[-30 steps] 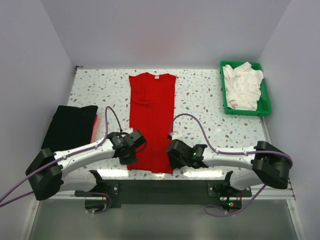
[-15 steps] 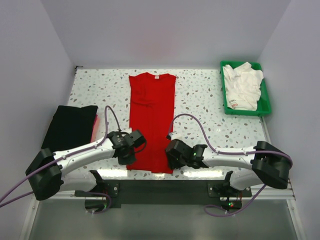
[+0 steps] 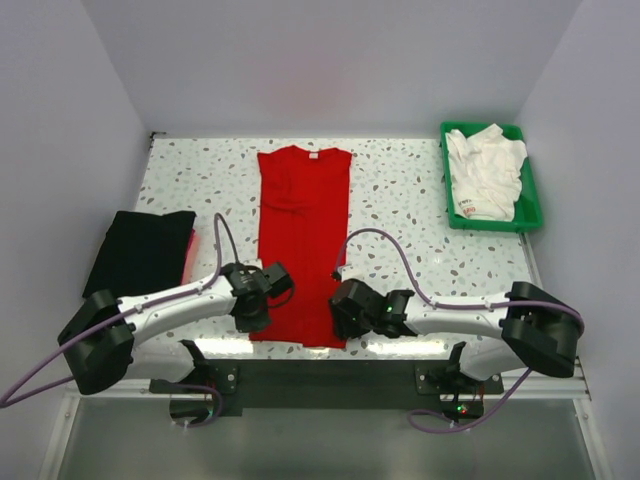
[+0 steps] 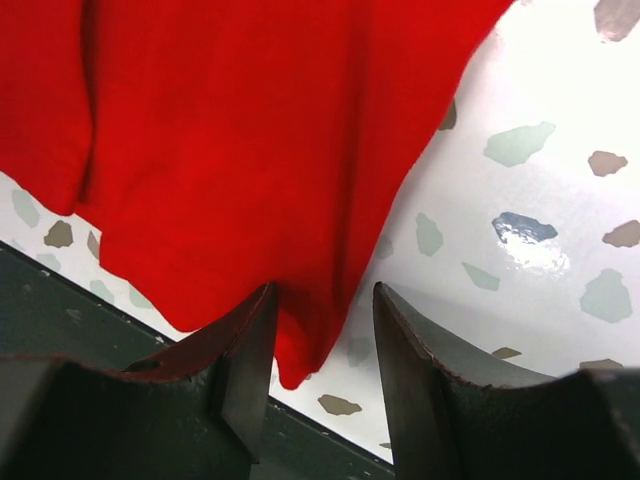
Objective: Fold and stack the t-shirts
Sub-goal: Fold the tshirt
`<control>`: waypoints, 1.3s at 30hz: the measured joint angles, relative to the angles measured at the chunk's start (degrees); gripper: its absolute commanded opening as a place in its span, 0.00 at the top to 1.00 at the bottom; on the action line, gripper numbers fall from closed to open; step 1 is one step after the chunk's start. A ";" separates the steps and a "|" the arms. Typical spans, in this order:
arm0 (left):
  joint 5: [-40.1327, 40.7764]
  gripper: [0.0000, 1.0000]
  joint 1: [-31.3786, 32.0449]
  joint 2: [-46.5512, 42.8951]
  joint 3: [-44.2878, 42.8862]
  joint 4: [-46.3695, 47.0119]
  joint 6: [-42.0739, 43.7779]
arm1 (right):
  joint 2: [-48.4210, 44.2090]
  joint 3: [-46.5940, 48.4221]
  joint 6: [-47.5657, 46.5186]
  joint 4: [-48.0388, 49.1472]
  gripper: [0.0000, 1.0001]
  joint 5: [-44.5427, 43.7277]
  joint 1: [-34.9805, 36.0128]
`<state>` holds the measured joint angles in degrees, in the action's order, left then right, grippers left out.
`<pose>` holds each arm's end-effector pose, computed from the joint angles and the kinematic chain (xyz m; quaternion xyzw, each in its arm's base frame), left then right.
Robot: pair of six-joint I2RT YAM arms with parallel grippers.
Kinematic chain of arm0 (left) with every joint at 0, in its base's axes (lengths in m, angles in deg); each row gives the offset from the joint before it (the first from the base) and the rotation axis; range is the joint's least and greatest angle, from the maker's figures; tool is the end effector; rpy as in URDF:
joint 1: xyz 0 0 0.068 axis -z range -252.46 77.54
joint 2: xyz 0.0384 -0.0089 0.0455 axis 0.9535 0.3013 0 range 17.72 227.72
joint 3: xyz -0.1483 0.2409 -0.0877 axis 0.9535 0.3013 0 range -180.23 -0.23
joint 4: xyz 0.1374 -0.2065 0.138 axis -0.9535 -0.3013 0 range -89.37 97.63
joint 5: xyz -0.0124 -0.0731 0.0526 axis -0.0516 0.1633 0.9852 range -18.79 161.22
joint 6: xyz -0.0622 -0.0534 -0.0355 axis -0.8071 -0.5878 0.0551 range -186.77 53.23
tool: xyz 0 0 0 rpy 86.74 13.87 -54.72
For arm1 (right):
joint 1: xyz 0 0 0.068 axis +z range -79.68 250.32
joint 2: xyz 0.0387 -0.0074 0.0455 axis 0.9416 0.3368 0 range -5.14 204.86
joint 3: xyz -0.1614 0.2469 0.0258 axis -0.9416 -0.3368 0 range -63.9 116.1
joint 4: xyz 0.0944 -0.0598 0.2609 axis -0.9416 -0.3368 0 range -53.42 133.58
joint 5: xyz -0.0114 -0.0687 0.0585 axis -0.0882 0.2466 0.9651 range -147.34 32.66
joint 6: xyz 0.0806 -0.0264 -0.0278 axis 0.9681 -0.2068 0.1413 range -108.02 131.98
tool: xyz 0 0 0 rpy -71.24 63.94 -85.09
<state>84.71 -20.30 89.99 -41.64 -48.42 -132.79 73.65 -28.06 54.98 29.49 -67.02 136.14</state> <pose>0.1386 -0.1481 0.1503 -0.1230 0.9851 0.0374 0.1146 0.1287 0.2542 0.1289 -0.1656 0.9414 0.1828 0.2303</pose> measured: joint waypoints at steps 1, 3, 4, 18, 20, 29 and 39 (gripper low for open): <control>-0.02 0.85 -0.02 0.57 0.13 0.07 0.04 | 0.11 0.00 0.04 0.39 0.56 0.20 0.00; -0.11 0.72 0.00 1.95 0.33 0.42 0.11 | 0.63 0.00 0.07 1.29 0.63 0.26 0.00; -0.22 0.71 -0.02 2.40 0.52 0.74 0.26 | 0.92 0.00 0.07 1.79 0.71 0.28 0.00; -5.44 0.57 0.00 -0.22 2.82 7.74 1.75 | -2.93 -1.70 -0.83 -4.04 0.91 -1.49 -5.11; -5.86 0.55 0.00 -1.42 2.29 8.04 2.10 | -4.44 -2.01 -0.92 -6.38 0.90 -1.95 -5.60; -5.90 0.53 -0.02 -5.07 1.38 10.32 2.05 | -10.16 -2.12 -2.12 -12.11 0.54 -1.33 -5.49; -6.97 0.64 -0.02 -5.46 8.96 16.98 0.96 | -8.26 5.64 -2.32 -14.10 0.64 -1.66 0.76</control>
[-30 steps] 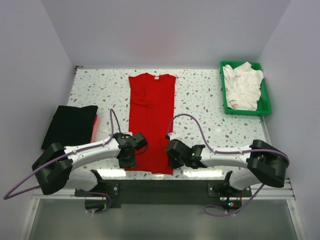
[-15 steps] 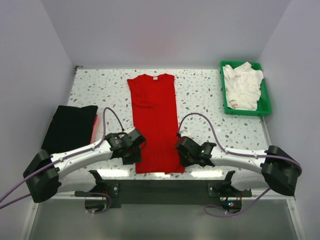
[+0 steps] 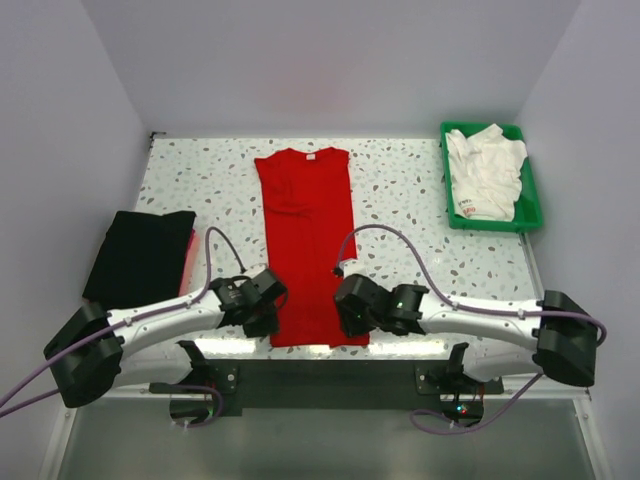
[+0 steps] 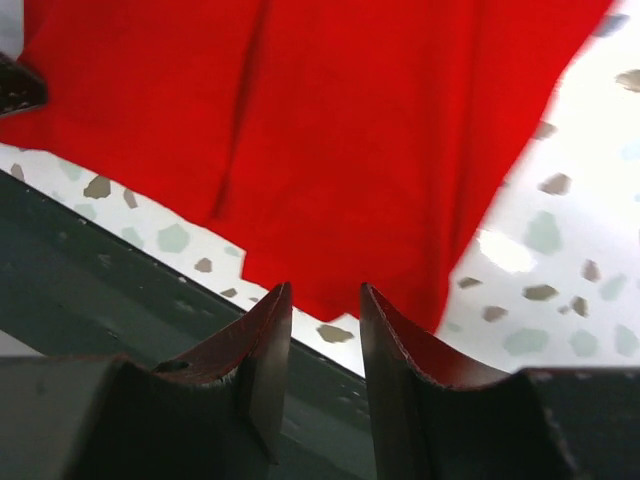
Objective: Fold and stack the t-shirts
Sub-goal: Fold the tshirt
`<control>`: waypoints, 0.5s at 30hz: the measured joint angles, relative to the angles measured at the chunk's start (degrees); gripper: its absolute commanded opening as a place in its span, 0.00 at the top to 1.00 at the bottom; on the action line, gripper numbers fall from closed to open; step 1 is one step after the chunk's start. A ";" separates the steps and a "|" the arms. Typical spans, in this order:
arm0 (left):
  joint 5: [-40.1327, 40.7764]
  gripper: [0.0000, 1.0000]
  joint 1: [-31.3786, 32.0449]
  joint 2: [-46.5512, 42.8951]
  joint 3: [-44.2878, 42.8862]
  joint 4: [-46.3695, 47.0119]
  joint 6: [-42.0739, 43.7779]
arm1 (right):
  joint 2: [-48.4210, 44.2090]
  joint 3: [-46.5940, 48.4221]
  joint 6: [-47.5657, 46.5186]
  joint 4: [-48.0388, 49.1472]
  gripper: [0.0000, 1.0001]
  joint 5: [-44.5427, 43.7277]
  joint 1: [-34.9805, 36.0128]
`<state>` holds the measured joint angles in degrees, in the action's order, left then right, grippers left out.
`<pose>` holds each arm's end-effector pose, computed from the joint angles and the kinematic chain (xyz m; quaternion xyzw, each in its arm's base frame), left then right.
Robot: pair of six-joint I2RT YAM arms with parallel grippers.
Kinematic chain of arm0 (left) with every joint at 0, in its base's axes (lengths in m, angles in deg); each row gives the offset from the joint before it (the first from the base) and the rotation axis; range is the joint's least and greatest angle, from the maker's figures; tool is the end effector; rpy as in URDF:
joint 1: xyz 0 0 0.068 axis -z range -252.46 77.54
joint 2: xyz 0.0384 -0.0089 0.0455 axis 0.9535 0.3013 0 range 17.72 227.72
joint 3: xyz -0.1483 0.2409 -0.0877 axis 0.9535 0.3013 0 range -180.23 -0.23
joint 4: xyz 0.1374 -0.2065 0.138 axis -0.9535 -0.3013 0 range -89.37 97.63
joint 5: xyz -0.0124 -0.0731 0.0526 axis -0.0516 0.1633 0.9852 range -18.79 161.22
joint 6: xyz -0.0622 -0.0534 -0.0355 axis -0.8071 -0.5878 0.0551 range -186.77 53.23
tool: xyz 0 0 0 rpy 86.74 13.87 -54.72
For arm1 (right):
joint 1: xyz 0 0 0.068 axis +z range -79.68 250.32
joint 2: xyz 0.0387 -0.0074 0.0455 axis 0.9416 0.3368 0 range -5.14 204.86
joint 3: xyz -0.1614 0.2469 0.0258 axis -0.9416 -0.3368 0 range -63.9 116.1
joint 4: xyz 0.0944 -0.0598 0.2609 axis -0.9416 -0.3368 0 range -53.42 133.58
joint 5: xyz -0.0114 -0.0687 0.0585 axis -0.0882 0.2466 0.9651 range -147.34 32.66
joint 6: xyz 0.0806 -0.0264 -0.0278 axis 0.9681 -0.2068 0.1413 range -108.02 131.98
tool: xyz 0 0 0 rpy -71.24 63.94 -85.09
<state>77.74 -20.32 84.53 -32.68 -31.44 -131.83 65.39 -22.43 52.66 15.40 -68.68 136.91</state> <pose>0.1336 -0.1571 0.1294 -0.1193 0.9808 -0.0934 0.1231 0.1218 0.2420 0.1791 -0.1869 0.9367 0.1698 0.2427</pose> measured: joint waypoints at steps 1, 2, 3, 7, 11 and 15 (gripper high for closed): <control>-0.02 0.66 0.00 0.02 0.72 0.46 -0.28 | 1.84 0.74 0.00 0.59 0.64 0.02 0.85; -0.11 0.67 0.00 0.13 1.40 0.87 -0.42 | 3.54 1.36 0.00 1.03 0.64 0.07 1.51; -0.24 0.72 0.00 0.26 1.77 1.09 -0.48 | 5.18 1.73 0.00 1.44 0.65 0.17 2.10; -1.42 0.78 0.00 0.85 1.97 2.69 -0.55 | 10.10 2.14 0.00 2.73 0.65 0.44 3.50; -2.25 0.79 0.00 0.83 2.21 3.80 -0.55 | 13.07 2.91 0.07 3.37 0.65 0.48 4.68; -2.32 0.79 0.00 0.46 2.36 3.93 -0.52 | 14.58 3.65 0.31 3.85 0.65 0.55 5.90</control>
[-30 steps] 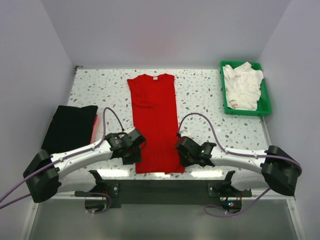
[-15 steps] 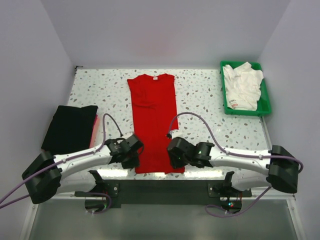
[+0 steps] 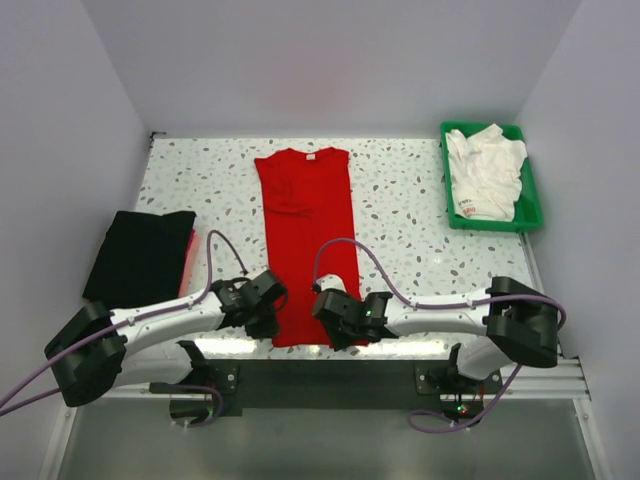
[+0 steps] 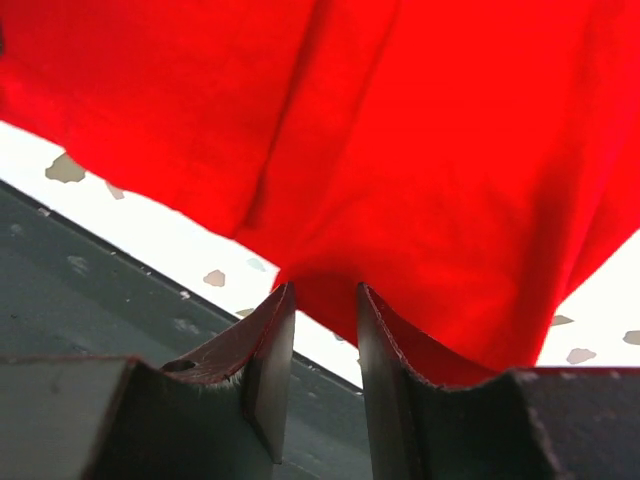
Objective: Fold and stack the t-shirts
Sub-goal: Fold the tshirt
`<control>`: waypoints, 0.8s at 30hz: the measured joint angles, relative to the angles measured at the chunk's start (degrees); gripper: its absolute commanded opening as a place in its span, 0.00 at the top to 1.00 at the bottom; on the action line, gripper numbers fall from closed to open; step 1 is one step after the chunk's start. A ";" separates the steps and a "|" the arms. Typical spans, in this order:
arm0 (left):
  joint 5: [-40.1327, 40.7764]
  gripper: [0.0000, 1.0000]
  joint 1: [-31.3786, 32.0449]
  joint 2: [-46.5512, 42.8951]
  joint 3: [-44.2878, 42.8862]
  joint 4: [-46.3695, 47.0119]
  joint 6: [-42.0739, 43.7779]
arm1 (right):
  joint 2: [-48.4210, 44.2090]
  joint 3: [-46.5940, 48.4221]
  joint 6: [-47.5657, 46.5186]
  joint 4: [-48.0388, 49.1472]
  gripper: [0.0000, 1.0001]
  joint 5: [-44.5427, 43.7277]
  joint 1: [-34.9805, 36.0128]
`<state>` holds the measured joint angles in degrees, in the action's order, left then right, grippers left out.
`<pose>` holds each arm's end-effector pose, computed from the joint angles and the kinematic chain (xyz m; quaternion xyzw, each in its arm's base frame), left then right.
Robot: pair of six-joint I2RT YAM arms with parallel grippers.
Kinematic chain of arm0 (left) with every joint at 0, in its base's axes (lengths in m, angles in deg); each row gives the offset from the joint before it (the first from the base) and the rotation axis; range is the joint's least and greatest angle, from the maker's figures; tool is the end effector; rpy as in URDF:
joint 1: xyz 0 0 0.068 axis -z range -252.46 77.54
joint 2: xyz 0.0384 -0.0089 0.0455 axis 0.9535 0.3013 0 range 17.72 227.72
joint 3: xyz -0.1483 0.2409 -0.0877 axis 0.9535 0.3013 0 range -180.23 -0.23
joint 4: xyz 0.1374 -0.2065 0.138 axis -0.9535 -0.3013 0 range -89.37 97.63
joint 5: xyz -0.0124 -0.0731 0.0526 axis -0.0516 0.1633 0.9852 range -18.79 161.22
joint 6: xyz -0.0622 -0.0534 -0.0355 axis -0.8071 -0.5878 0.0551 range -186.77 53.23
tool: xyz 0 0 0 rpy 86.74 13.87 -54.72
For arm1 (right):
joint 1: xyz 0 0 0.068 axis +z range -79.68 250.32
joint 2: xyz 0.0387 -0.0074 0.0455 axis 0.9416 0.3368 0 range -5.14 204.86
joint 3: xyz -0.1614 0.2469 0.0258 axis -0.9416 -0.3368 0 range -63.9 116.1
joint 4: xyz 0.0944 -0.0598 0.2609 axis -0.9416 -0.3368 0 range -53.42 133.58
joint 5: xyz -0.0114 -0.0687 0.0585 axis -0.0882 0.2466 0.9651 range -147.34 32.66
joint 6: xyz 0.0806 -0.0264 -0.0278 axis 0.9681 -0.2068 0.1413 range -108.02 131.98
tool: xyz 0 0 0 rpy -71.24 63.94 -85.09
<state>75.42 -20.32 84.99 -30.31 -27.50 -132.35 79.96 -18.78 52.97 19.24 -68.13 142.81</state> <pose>0.1309 -0.1588 0.1184 -0.1212 0.9800 -0.1126 0.1105 0.1062 0.2873 0.1366 -0.2434 0.9399 0.1348 0.1980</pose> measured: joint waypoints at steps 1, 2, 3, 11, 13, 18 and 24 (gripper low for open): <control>-0.02 0.79 0.00 0.00 0.00 0.00 0.00 | 0.11 0.07 0.09 0.09 0.65 0.00 0.24; -0.02 0.79 0.00 0.00 0.00 0.00 0.02 | 0.11 0.15 0.17 0.09 0.65 0.00 0.42; -0.02 0.79 0.00 0.00 0.00 -0.02 0.02 | 0.11 0.31 0.24 0.07 0.64 -0.02 0.63; 0.44 0.78 0.00 -1.31 0.02 -1.40 -0.02 | 2.23 2.54 0.83 0.66 0.60 -0.20 1.11; 0.52 0.78 0.00 -1.86 0.02 -1.95 -0.02 | 3.17 2.56 1.05 1.03 0.62 -0.22 1.16; 0.55 0.78 0.00 -2.99 0.02 -3.13 -0.02 | 4.17 2.75 1.90 1.22 0.78 -0.66 1.40; 0.52 0.78 0.00 -3.63 0.59 -3.56 -0.02 | 3.98 2.95 2.51 0.70 0.90 -1.09 1.46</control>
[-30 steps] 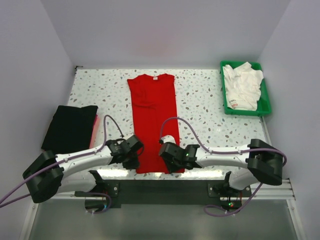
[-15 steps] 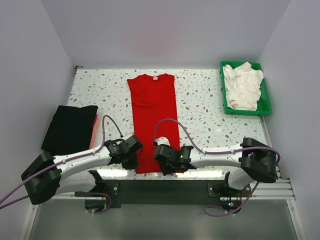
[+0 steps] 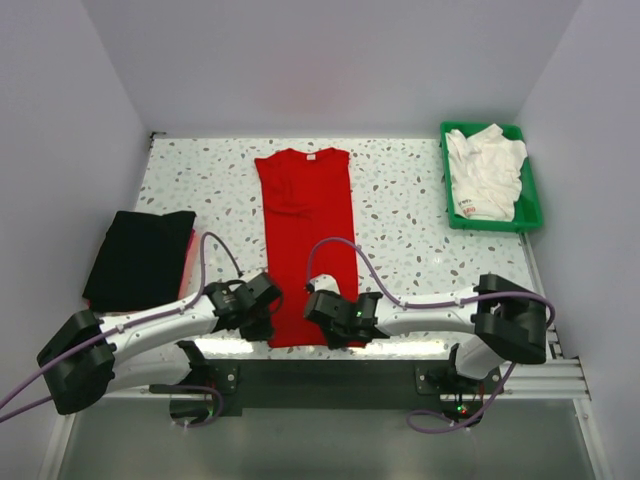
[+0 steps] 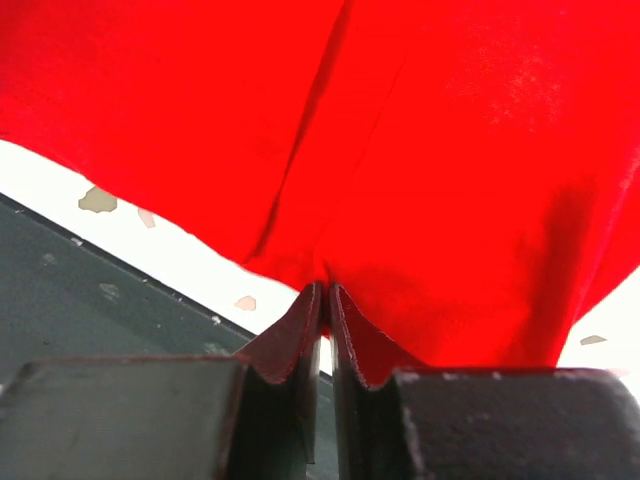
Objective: Fold and stack the t-shirts
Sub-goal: Fold the tshirt
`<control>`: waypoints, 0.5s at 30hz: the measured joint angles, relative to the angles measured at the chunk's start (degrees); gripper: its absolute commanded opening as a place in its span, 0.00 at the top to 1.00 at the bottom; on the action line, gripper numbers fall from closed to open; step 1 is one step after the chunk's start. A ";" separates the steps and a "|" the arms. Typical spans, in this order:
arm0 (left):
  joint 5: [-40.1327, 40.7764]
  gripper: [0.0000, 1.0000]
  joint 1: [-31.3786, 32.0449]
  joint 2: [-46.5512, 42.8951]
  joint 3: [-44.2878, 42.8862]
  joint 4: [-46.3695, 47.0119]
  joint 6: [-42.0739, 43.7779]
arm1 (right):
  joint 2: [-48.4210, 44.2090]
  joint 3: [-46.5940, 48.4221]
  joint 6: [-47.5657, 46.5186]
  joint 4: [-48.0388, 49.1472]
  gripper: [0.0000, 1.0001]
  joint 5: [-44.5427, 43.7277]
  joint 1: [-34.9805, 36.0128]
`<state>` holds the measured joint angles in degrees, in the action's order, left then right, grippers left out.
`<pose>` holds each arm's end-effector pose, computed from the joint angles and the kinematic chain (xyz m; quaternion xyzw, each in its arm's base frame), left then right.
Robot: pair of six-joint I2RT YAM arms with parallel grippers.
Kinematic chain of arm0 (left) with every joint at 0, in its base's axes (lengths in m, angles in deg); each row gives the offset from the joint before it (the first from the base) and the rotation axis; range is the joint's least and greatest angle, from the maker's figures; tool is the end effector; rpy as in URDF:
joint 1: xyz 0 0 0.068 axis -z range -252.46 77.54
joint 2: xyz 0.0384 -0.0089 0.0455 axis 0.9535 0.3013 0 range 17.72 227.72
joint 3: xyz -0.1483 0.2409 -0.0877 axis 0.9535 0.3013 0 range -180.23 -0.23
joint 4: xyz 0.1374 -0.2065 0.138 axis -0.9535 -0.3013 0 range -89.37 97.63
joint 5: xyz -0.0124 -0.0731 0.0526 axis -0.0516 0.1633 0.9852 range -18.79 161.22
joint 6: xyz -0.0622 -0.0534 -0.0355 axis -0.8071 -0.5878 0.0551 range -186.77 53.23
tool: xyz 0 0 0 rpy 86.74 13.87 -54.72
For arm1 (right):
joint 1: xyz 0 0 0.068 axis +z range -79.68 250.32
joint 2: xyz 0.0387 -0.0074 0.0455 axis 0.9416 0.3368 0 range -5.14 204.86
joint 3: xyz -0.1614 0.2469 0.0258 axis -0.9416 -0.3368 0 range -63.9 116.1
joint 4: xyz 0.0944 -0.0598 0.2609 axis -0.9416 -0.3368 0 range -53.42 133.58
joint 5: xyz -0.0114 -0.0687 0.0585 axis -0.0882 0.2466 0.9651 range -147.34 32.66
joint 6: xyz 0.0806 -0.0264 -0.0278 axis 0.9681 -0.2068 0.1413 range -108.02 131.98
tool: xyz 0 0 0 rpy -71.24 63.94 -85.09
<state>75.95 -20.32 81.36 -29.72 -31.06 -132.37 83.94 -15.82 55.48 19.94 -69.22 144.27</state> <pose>0.1240 -0.1487 0.1239 -0.1219 0.9804 -0.1064 0.1121 0.1049 0.3056 0.1332 -0.2329 0.9423 0.1342 0.1996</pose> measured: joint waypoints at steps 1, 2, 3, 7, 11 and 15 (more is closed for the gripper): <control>0.00 0.79 0.00 -0.07 0.17 0.00 0.00 | -0.22 0.17 0.00 -0.28 0.90 -0.11 0.04; 0.00 0.79 0.00 -0.11 0.35 -0.07 0.00 | -0.55 0.46 0.00 -0.72 0.91 -0.17 0.09; 0.00 0.79 0.00 -0.13 0.37 -0.17 0.00 | -0.85 0.66 0.00 -1.01 0.91 -0.17 0.11; 0.00 0.79 0.00 -0.31 0.37 -0.17 0.00 | -3.04 1.66 -0.02 -1.90 0.91 -0.17 0.42; 0.02 0.79 0.00 -0.35 0.37 -0.20 0.00 | -3.78 2.49 -0.02 -2.01 0.91 -0.17 0.50; 0.02 0.79 0.00 -0.35 0.37 -0.22 0.00 | -3.69 2.58 -0.02 -1.97 0.90 0.07 0.63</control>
<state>75.97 -20.32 81.01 -29.35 -31.28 -132.37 80.25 -13.25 55.46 17.98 -69.16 144.91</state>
